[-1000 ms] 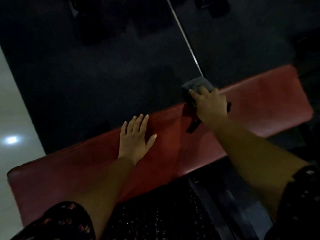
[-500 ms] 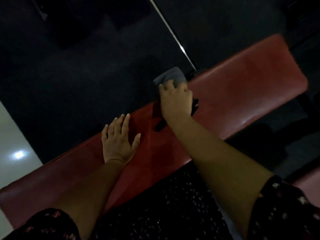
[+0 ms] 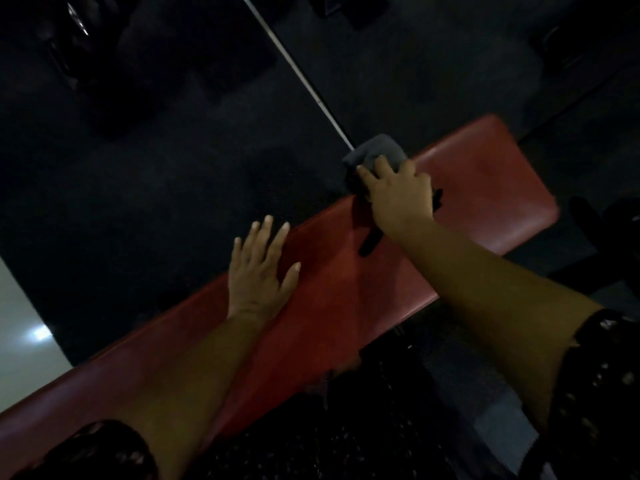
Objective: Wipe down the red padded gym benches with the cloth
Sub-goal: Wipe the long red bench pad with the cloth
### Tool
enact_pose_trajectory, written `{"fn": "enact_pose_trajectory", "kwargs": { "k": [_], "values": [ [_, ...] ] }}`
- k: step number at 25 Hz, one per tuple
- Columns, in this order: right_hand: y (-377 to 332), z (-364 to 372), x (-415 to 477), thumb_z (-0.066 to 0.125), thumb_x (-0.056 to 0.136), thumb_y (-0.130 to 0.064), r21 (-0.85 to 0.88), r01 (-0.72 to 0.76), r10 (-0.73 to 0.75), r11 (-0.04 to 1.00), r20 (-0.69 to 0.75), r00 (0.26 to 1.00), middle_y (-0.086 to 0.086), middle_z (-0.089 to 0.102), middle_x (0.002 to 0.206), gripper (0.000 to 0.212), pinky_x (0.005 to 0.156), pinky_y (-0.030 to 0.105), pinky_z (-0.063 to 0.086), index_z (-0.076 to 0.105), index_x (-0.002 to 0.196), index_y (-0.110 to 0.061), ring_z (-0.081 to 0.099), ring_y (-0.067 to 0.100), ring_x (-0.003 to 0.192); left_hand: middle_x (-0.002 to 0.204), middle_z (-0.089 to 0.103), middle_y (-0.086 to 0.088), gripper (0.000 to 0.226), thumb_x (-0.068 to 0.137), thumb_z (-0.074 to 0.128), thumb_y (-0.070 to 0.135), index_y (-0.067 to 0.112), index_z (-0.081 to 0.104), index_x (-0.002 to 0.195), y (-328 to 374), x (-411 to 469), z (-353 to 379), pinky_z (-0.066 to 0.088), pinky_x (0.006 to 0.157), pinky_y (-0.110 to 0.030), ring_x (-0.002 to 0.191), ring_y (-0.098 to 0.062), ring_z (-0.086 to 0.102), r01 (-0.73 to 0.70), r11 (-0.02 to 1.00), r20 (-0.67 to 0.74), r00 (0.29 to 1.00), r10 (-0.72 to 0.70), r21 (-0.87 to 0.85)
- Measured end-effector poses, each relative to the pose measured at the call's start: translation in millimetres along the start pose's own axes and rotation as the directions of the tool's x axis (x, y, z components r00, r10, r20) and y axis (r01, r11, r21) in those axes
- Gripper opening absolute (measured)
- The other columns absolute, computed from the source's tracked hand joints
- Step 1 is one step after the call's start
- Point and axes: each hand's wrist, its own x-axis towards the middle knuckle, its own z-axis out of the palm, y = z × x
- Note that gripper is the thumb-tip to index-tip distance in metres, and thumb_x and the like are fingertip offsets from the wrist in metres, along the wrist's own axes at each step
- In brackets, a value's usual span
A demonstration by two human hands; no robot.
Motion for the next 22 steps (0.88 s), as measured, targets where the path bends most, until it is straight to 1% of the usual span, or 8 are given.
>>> {"fn": "enact_pose_trajectory", "kwargs": {
  "k": [3,5,10,12,14,16,18,22],
  "values": [
    [14,-6,4,0.040,0.101,-0.033,-0.002,0.394,-0.394,0.919,0.033,0.919,-0.005,0.027,0.155,0.054,0.084,0.039,0.041,0.022,0.151,-0.043,0.040,0.033,0.123,0.163,0.018,-0.006,0.068,0.096,0.026,0.054,0.022,0.021,0.156,61,36,21,0.010,0.121,-0.049,0.150,-0.024,0.015,0.047,0.999,0.054,0.997,-0.047,0.007],
    [44,-4,18,0.040,0.100,-0.035,-0.019,0.528,-0.526,0.849,0.058,0.849,-0.006,0.026,0.155,0.055,0.084,0.039,0.041,0.020,0.150,-0.047,0.042,0.031,0.119,0.162,0.022,-0.003,0.070,0.094,0.017,0.056,0.024,0.018,0.157,84,51,33,0.009,0.122,-0.048,0.149,-0.022,0.018,0.122,0.991,0.106,0.986,-0.127,0.052],
    [64,0,42,0.047,0.099,-0.031,-0.076,0.083,-0.079,0.994,0.051,0.996,-0.001,0.044,0.142,0.046,0.087,0.045,0.045,0.040,0.144,-0.032,0.043,0.037,0.121,0.155,0.039,-0.003,0.068,0.092,0.026,0.053,0.025,0.026,0.154,88,51,42,0.020,0.118,-0.053,0.143,-0.025,0.034,0.173,0.978,0.053,0.982,-0.180,0.120],
    [56,1,39,0.049,0.099,-0.029,-0.075,0.200,-0.198,0.977,0.031,0.980,-0.002,0.043,0.143,0.047,0.087,0.045,0.045,0.040,0.145,-0.030,0.044,0.037,0.121,0.156,0.037,-0.004,0.068,0.090,0.030,0.048,0.023,0.029,0.153,92,53,40,0.015,0.118,-0.056,0.144,-0.026,0.032,0.171,0.980,0.022,0.984,-0.174,0.105],
    [72,2,38,0.048,0.098,-0.031,-0.010,0.435,-0.434,0.901,0.021,0.901,-0.005,0.037,0.148,0.054,0.085,0.041,0.042,0.031,0.149,-0.039,0.043,0.034,0.120,0.158,0.032,-0.005,0.068,0.088,0.034,0.043,0.022,0.029,0.152,106,61,39,0.006,0.119,-0.054,0.146,-0.025,0.027,0.120,0.989,-0.016,0.993,-0.119,0.087],
    [110,4,46,0.045,0.097,-0.029,0.049,0.534,-0.535,0.844,0.023,0.844,-0.007,0.030,0.155,0.059,0.083,0.038,0.039,0.025,0.150,-0.045,0.043,0.032,0.117,0.159,0.030,-0.005,0.067,0.089,0.037,0.042,0.024,0.026,0.152,131,76,39,0.003,0.119,-0.051,0.146,-0.024,0.025,0.047,0.997,-0.061,0.997,-0.043,0.064],
    [145,12,59,0.045,0.096,-0.029,0.038,0.450,-0.451,0.892,0.039,0.892,-0.005,0.030,0.156,0.058,0.085,0.039,0.040,0.026,0.149,-0.046,0.042,0.034,0.116,0.160,0.028,-0.004,0.065,0.092,0.037,0.045,0.025,0.024,0.153,159,104,42,0.003,0.119,-0.050,0.146,-0.023,0.024,0.021,0.999,-0.067,0.998,-0.019,0.038],
    [161,19,67,0.051,0.095,-0.027,0.065,0.008,-0.006,0.998,-0.030,1.000,0.001,0.035,0.151,0.058,0.087,0.045,0.042,0.031,0.149,-0.036,0.043,0.039,0.117,0.160,0.028,-0.001,0.065,0.094,0.025,0.049,0.030,0.020,0.156,183,144,56,0.007,0.120,-0.049,0.146,-0.022,0.027,0.025,0.996,0.076,0.997,-0.032,0.086]
  ]
}}
